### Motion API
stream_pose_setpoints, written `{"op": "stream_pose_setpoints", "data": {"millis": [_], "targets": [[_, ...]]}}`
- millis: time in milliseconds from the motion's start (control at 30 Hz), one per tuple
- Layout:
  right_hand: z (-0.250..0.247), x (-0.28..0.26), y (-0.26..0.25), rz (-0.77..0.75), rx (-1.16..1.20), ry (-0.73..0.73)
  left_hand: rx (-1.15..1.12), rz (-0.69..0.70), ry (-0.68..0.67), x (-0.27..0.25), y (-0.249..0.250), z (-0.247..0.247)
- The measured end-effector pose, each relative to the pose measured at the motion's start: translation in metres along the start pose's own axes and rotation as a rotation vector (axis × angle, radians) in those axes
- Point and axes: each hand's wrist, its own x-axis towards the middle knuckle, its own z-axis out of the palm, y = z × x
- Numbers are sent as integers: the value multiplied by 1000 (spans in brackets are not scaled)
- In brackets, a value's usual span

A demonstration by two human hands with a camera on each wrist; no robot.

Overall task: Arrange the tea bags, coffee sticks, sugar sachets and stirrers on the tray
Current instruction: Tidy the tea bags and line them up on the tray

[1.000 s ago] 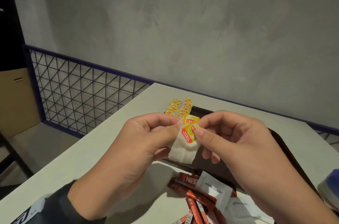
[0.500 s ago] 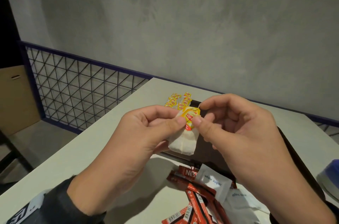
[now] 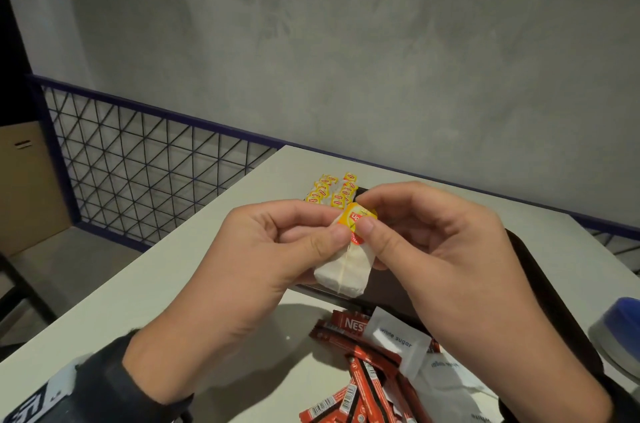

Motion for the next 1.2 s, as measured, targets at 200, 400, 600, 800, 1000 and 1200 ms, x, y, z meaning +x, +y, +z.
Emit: {"op": "stream_pose_setpoints", "data": {"millis": [200,400,600,800,1000,1200], "targets": [[-3,-1,1,5,1,35,-52,-24,-7,1,-2,1],[-5,2,3,41,108,93,-73,2,-118,1,-10,-2],[-10,4,1,71,138,118,-48,103,-112,5,-12,-8],[-13,6,1,140,207,140,-75,120,-139,5,-13,-6],[-14,7,0,214,186,64,-49,134,-152,5,-13,-7],[-15,6,-1,195,115,55,15,145,-150,7,-14,-11]]}}
